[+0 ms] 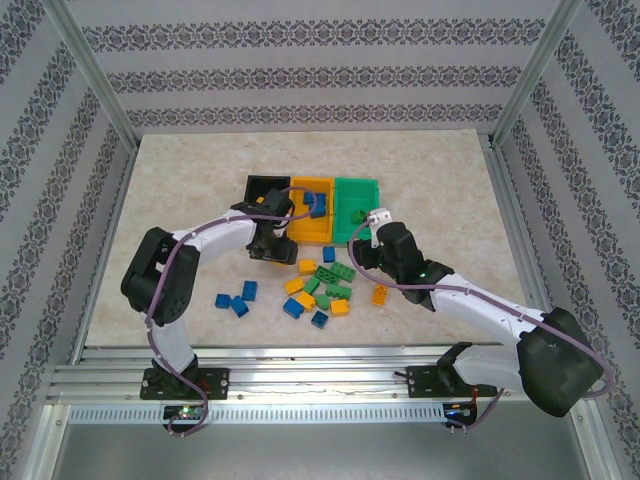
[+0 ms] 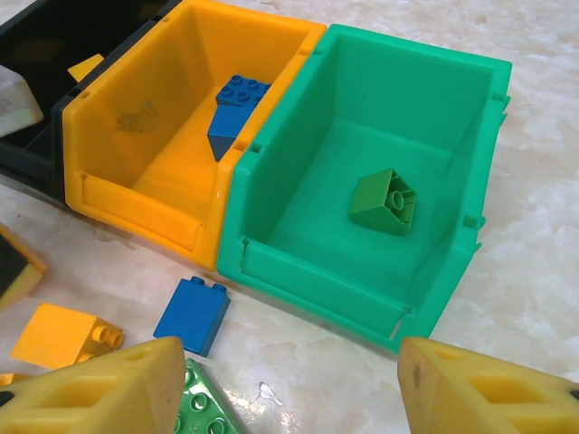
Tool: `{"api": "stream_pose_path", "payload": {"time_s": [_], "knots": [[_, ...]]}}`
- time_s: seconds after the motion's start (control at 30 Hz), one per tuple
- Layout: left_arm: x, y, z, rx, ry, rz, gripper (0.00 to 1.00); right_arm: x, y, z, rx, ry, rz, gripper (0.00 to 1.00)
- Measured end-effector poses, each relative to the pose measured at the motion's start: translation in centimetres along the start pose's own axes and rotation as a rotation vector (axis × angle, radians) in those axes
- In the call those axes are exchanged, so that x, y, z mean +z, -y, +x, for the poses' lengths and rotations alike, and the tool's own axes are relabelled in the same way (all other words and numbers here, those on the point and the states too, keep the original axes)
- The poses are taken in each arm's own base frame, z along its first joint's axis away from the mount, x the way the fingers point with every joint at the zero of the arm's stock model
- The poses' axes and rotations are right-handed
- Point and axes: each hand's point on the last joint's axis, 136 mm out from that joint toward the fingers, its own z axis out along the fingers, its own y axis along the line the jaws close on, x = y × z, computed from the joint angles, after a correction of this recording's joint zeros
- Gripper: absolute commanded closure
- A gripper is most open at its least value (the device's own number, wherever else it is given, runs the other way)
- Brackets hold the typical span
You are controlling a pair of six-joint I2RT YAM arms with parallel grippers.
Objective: Sort the legos into containers by color
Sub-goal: Pick up the lego from the center of the table, then place the lego in the container.
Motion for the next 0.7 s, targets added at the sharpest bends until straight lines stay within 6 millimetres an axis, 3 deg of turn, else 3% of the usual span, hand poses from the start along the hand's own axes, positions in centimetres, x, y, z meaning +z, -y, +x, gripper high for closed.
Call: {"api": "stream_pose_path", "payload": {"time_s": [0.17, 0.3, 0.47, 0.57, 0.7], "knots": [[-4.5, 0.1, -1.8, 0.002, 0.136, 0.007, 0.36, 0.0, 0.0, 0.0, 0.0, 0.0, 0.0, 0.36], [-7.0, -1.1, -3.8, -0.026, 0.223, -0.012, 0.34, 0.0, -0.4, 0.1, -0.006, -0.002, -0.009, 0.36], [-7.8, -3.3, -7.0, -0.061, 0.266, -0.057, 0.16, 0.1, -0.6, 0.3, -0.011, -0.009, -0.013, 0.36], [-7.5, -3.5, -8.3, -0.058, 0.272, -0.063, 0.15, 0.1, -0.6, 0.4, -0.011, -0.01, -0.013, 0.36], [-7.5, -3.1, -8.3, -0.052, 0.272, -0.039, 0.15, 0.1, -0.6, 0.4, -0.011, -0.01, -0.012, 0.35]]}}
